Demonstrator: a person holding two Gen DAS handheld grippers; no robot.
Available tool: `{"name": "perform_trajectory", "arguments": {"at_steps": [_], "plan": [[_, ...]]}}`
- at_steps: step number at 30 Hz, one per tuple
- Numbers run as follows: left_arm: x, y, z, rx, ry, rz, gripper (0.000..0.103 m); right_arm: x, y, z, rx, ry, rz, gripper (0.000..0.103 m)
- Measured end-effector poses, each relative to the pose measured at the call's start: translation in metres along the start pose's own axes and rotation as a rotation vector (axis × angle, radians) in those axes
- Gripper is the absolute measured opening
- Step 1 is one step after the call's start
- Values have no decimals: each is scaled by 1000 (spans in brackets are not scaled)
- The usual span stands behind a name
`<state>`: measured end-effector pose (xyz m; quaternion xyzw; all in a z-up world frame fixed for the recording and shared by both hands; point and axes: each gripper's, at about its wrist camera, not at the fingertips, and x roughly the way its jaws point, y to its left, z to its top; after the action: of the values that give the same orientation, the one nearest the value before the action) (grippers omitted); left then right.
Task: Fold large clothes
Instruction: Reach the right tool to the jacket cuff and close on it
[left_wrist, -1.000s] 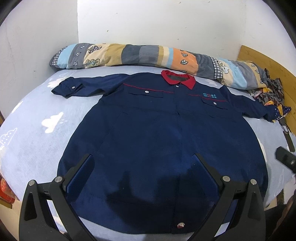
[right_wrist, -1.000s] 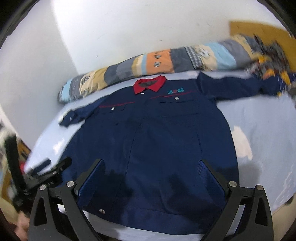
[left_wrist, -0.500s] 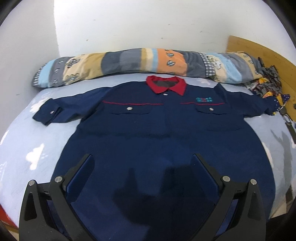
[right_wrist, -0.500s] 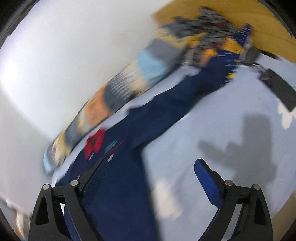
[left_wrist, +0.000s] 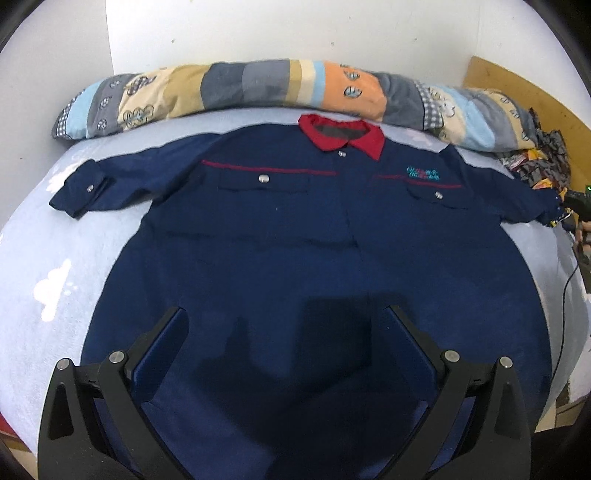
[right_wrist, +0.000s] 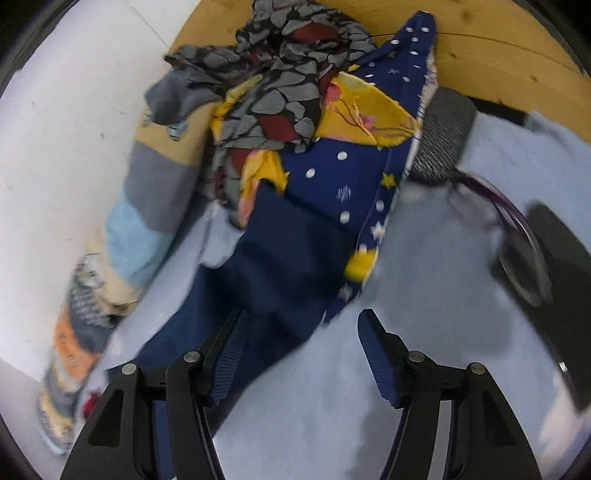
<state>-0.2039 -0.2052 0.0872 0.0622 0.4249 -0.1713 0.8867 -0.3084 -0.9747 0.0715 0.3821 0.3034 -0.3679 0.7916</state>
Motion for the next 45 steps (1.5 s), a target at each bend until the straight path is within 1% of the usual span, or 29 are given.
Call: {"name": "perform_trajectory", "arguments": {"at_steps": [2,4,5,6,7,9,11,12,13,15,18,20,23,26,28,32,34,36,37,38,39,40,41,42,43,45], "plan": [[5,-3,-1,9,12,11,103,20,5,8,-29,-2,-40,61],[9,-6,-2,14,21,17,103,33,10,11,-55,-7,-101,59],[11,-8,-3,18,28,19,103,38,10,11,-59,-5,-93,47],[12,-9,-3,23,36,19,103,45,11,9,-66,9,-72,29],[13,-13,-3,31,44,18,103,48,12,7,-67,19,-96,11],[14,-18,-3,51,46,16,103,38,13,3,-57,-21,-84,10],[11,-22,-2,68,35,16,103,22,12,0,-37,-53,-48,9],[9,-24,-2,75,25,16,103,9,11,1,-25,-77,-23,8],[7,-26,-1,81,19,13,103,-2,11,2,-18,-98,-15,8],[4,-27,-1,84,13,5,103,-26,10,11,-7,-130,7,8],[-1,-27,-1,81,4,-3,103,-62,12,26,-1,-173,8,8],[-5,-24,0,72,-10,-9,103,-84,14,39,5,-191,36,8],[-10,-21,1,52,-22,-20,103,-116,35,48,3,-210,86,8],[-16,-14,2,34,-37,-25,103,-149,73,47,-49,-235,129,6],[-21,-11,2,29,-49,-25,103,-175,108,43,-90,-258,172,1],[-32,2,0,17,-74,-30,103,-239,192,30,-207,-299,277,1],[-34,10,0,10,-80,-27,103,-267,228,21,-248,-287,333,1],[-36,18,0,-12,-79,-31,103,-289,258,7,-258,-279,360,3],[-37,22,0,-28,-74,-41,103,-295,267,-1,-265,-279,368,7],[-39,29,0,-51,-74,-62,103,-297,273,-10,-284,-274,364,9],[-41,32,0,-64,-77,-68,103,-295,275,-16,-302,-267,352,15],[-43,35,0,-75,-79,-74,103,-290,273,-23,-314,-265,325,36],[-45,38,0,-82,-82,-86,103,-282,268,-30,-321,-265,294,63],[-47,37,-1,-83,-83,-95,103,-270,261,-37,-339,-252,265,73],[-49,37,-2,-80,-84,-101,103,-253,253,-44,-370,-228,228,78],[-50,35,-3,-61,-81,-101,103,-216,237,-58,-443,-188,135,77]]}}
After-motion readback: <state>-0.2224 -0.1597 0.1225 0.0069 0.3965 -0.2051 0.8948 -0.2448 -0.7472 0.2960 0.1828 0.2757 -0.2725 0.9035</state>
